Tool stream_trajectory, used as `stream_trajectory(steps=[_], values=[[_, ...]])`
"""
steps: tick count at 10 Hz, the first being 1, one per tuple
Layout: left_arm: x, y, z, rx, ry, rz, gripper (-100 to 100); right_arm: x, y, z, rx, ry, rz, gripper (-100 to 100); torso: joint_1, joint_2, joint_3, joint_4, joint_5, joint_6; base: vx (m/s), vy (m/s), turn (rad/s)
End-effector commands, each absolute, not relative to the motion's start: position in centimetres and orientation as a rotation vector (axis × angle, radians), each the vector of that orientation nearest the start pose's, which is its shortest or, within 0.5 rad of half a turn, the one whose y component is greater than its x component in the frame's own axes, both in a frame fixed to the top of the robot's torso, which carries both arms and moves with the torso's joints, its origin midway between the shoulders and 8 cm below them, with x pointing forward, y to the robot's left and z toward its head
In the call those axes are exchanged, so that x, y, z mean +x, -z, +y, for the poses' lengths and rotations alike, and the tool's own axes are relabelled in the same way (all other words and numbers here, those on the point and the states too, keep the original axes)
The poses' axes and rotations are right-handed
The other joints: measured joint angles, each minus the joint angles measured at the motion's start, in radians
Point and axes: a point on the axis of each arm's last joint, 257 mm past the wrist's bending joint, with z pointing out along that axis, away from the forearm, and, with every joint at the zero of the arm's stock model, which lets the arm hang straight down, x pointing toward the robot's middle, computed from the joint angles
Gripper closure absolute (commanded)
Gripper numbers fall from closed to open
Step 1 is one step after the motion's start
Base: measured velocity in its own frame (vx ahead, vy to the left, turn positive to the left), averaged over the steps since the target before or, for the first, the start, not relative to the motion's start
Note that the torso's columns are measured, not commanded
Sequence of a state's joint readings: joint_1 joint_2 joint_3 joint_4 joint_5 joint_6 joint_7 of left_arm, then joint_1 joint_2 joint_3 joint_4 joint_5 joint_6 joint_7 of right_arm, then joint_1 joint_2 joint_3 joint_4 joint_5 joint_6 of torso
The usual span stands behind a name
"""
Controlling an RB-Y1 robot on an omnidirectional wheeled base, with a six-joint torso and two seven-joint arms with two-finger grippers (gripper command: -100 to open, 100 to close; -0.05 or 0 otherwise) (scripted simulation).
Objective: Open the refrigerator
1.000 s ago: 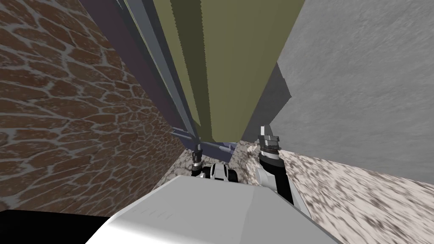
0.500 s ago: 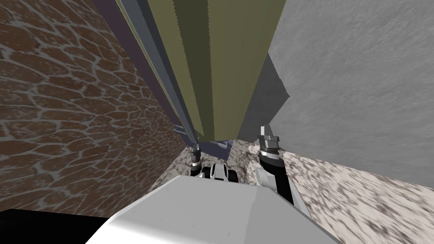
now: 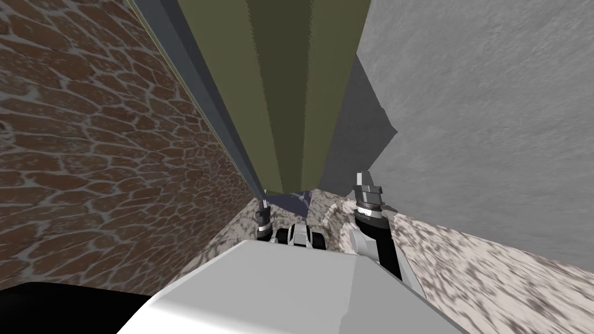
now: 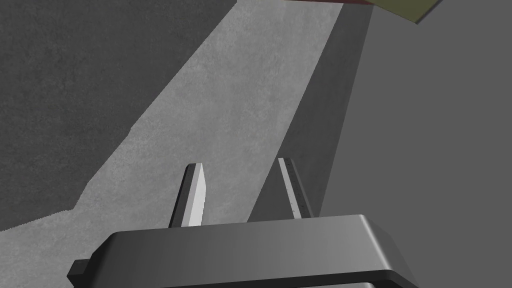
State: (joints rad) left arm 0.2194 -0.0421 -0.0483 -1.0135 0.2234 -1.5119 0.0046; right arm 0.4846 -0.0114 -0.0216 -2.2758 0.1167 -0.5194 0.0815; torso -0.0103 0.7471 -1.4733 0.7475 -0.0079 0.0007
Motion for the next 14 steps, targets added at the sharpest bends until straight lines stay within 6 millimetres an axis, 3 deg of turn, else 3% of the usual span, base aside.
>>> stream_trajectory(steps=[1, 2, 5, 6, 9, 11, 13, 14], values=[[31.2, 21.4, 28.6, -0.805, 1.351, 0.367, 100, 34.4, -3.0, -26.8, 0.518, -1.143, 0.685, 0, -0.001, 0.003, 0.001, 0.0, -0.001, 0.0, -0.069, -0.159, 0.054], [30.1, 20.9, 29.9, -0.797, 1.305, 0.332, 100, 34.4, -3.0, -26.8, 0.518, -1.143, 0.686, 0, 0.002, 0.002, 0.0, 0.003, -0.002, 0.002, -0.053, -0.179, 0.112], [28.9, 20.4, 31.2, -0.788, 1.258, 0.298, 100, 34.4, -3.0, -26.9, 0.518, -1.143, 0.686, 0, -0.003, 0.0, -0.001, 0.001, -0.003, 0.001, -0.026, -0.19, 0.091], [29.0, 21.6, 31.2, -0.824, 1.256, 0.333, 100, 34.4, -3.0, -26.8, 0.518, -1.143, 0.686, 0, -0.005, 0.002, 0.0, 0.002, -0.004, 0.0, -0.019, -0.091, 0.049], [29.2, 21.9, 35.3, -0.826, 1.207, 0.321, 100, 34.4, -3.0, -26.9, 0.518, -1.143, 0.686, 0, -0.005, -0.002, -0.001, -0.003, -0.001, -0.002, 0.007, -0.262, 0.195], [29.1, 21.7, 37.0, -0.821, 1.182, 0.308, 100, 34.4, -3.0, -26.8, 0.518, -1.143, 0.686, 0, -0.002, -0.004, -0.003, -0.001, -0.002, 0.005, -0.022, -0.236, 0.136], [29.2, 21.4, 39.6, -0.813, 1.159, 0.285, 100, 34.4, -3.0, -26.8, 0.518, -1.143, 0.685, 0, -0.005, -0.002, -0.001, -0.002, -0.002, 0.002, -0.052, -0.291, 0.197], [29.1, 21.4, 39.8, -0.812, 1.152, 0.283, 100, 34.4, -3.0, -26.8, 0.518, -1.143, 0.686, 0, -0.006, -0.002, -0.002, -0.001, -0.004, 0.001, -0.038, -0.237, 0.102]])
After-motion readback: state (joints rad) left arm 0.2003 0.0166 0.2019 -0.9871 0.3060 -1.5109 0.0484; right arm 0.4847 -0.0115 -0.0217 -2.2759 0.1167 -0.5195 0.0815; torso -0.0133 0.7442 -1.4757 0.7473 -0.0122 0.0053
